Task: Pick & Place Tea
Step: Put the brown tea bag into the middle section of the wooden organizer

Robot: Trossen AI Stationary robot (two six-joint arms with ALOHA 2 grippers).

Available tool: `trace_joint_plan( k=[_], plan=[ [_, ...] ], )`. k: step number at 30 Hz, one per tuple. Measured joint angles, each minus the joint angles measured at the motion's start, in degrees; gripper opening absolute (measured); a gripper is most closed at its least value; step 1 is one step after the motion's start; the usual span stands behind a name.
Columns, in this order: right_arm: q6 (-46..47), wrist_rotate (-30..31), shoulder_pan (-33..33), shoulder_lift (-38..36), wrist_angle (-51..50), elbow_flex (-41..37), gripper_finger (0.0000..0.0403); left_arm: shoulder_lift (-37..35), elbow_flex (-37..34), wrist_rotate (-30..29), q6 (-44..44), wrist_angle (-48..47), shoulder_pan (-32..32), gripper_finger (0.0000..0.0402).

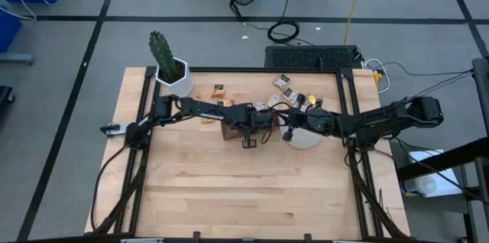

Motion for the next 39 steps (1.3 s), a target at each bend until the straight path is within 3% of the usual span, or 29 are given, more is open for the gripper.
trace_joint_plan(
  k=[10,31,39],
  plan=[
    [0.0,0.0,0.0,0.0,-0.1,0.0,0.0,0.1,-0.1,-7.7,-0.2,0.0,-0.6,0.0006],
    [0.1,0.0,0.0,0.0,-0.1,0.0,0.0,0.0,-0.1,-4.6,-0.6,0.2,-1.9,0.0007],
    [0.1,0.0,0.0,0.0,-0.1,0.0,0.0,0.0,0.0,-4.7,3.1,0.0,-2.5,0.0008]
  ],
)
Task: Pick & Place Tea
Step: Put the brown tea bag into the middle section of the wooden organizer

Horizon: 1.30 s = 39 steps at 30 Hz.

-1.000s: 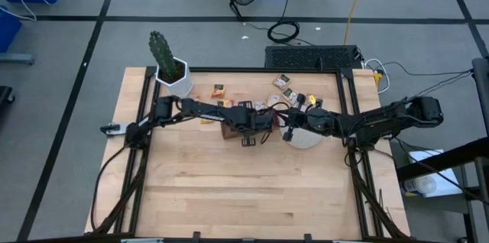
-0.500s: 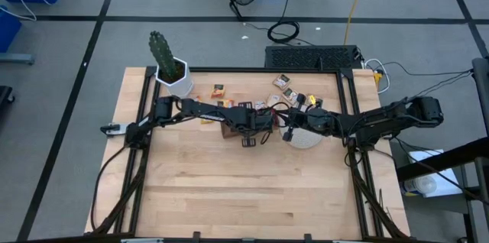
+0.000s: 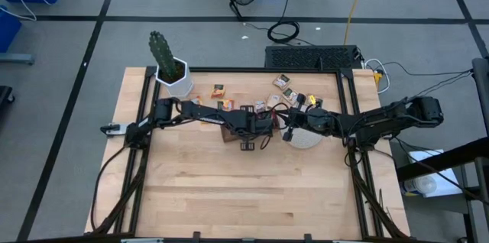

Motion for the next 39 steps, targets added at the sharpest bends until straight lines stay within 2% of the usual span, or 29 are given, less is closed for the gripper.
trace_joint_plan(
  k=[9,14,26,29,39],
  plan=[
    [0.0,0.0,0.0,0.0,0.0,0.0,0.0,-0.1,0.1,4.9,7.2,-0.2,-1.0,0.0008],
    [0.0,0.0,0.0,0.0,-0.1,0.0,0.0,-0.2,0.1,5.0,9.6,-0.2,-1.7,0.0008],
    [0.9,0.0,0.0,0.0,-0.1,0.0,0.0,-0.2,0.1,4.7,6.3,0.0,-2.1,0.0013],
    [1.0,0.0,0.0,0.0,0.0,0.0,0.0,-0.2,0.1,4.8,5.0,0.1,-2.1,0.0034],
    [1.0,0.0,0.0,0.0,0.1,0.0,0.0,-0.2,2.1,6.1,2.1,-1.1,-3.4,0.015]
  ],
)
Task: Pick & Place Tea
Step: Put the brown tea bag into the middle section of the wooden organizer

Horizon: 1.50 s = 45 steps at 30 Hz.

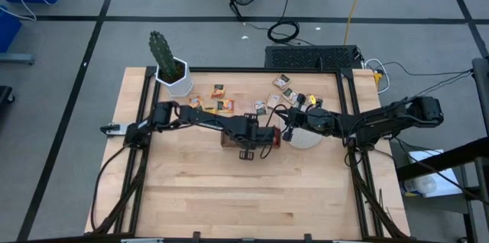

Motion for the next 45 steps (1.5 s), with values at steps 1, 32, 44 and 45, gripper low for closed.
trace_joint_plan(
  k=[1,32,44,45],
  plan=[
    [0.0,0.0,0.0,0.0,0.0,0.0,0.0,0.1,0.7,0.1,-0.3,-0.4,-0.2,0.0156],
    [0.3,-3.0,0.0,-0.3,-0.4,0.0,0.0,0.2,3.1,6.0,0.5,-1.7,-0.8,0.0168],
    [0.4,-3.0,0.0,-0.3,-0.4,0.0,0.0,0.5,1.5,9.5,3.6,-1.0,0.2,0.0058],
    [0.4,-3.0,0.0,-0.3,-0.4,0.0,0.0,0.5,1.5,10.0,4.0,-1.0,0.2,0.0036]
  ],
)
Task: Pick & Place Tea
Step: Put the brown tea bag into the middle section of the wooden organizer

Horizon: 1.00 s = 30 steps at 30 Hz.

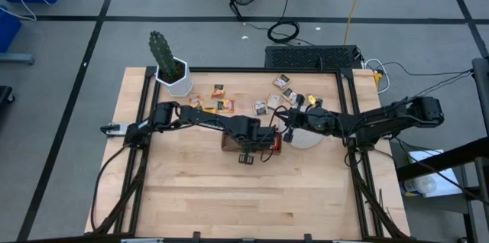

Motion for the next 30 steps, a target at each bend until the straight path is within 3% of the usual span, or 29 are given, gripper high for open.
trace_joint_plan(
  k=[2,30],
  plan=[
    [0.0,0.0,0.0,0.0,0.0,0.0,0.0,0.0,0.0,0.9,0.4,0.0,0.0,0.001],
    [0.1,0.0,0.0,0.0,0.1,0.0,0.0,-0.4,1.7,1.5,0.3,-2.0,-0.1,0.0002]
  ],
)
